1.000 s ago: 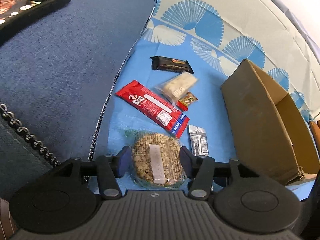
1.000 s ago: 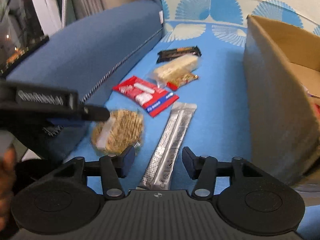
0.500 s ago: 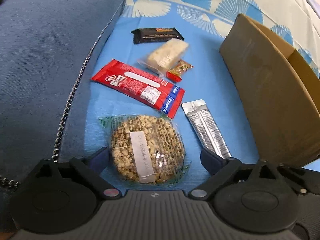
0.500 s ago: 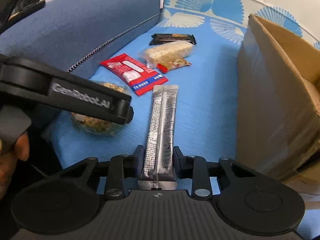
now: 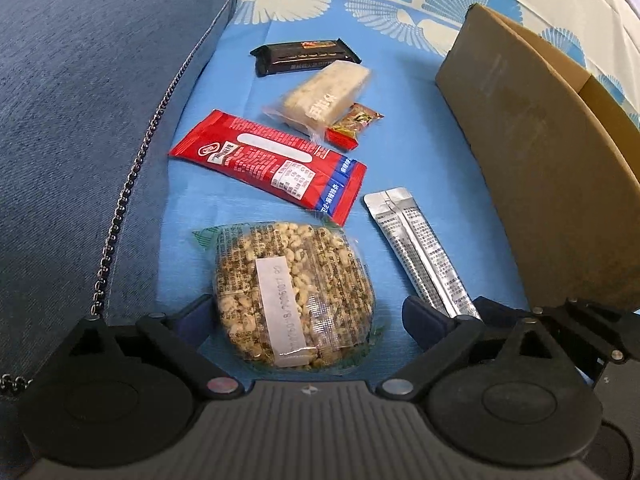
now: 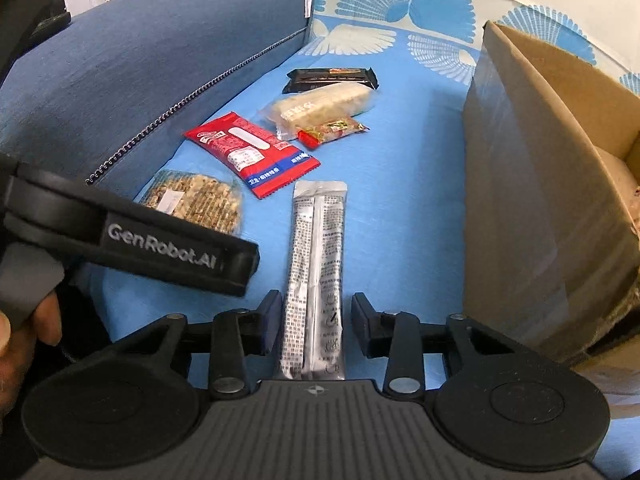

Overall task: Organize snacks
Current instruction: 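Lift the silver bar with the right gripper while the left gripper holds the nut cake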

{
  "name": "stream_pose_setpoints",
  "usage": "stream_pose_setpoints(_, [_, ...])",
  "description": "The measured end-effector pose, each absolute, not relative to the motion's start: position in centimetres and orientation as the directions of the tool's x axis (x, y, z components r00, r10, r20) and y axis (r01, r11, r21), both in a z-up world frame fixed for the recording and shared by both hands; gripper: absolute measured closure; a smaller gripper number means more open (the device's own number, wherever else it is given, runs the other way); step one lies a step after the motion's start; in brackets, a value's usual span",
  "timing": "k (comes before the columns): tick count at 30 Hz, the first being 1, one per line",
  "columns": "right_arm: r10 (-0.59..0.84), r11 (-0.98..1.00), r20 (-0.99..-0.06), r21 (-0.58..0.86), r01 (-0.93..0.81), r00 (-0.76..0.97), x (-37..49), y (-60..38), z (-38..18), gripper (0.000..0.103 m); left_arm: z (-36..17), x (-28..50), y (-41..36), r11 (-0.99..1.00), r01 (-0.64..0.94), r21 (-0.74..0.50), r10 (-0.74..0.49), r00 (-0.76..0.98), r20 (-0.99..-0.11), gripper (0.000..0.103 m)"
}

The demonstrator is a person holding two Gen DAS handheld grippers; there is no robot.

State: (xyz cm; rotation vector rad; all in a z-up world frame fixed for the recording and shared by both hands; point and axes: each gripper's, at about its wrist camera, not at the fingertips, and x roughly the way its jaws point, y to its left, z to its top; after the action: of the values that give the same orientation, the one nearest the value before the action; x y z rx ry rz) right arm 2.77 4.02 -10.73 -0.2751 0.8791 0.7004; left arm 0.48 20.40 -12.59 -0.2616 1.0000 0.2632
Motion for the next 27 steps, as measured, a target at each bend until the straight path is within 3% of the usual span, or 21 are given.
stream_pose_setpoints(3, [0.438,0.741,-0.782,0.036,-0.67,0.443,2.6,4.2,-10.7,0.071,-12.7,0.6,20.0,0.941,-0.328,-0.077,0.11,0.514,-0.851,0.005])
stream_pose_setpoints(7, [0.437,0.729,-0.775,0.009,-0.684,0.456,2.1,4.1,-10.6,0.072,-12.5,0.6,19.5,0.942,-0.335,-0.032,0.159,0.525,-0.836,0.018])
stream_pose_setpoints(27, [0.442,0.742,-0.778,0.038,-0.67,0.446,2.3,2.9,-10.9,0.07,-12.5,0.7,19.4,0.944,-0.329,-0.021,0.163,0.521,-0.838,0.018])
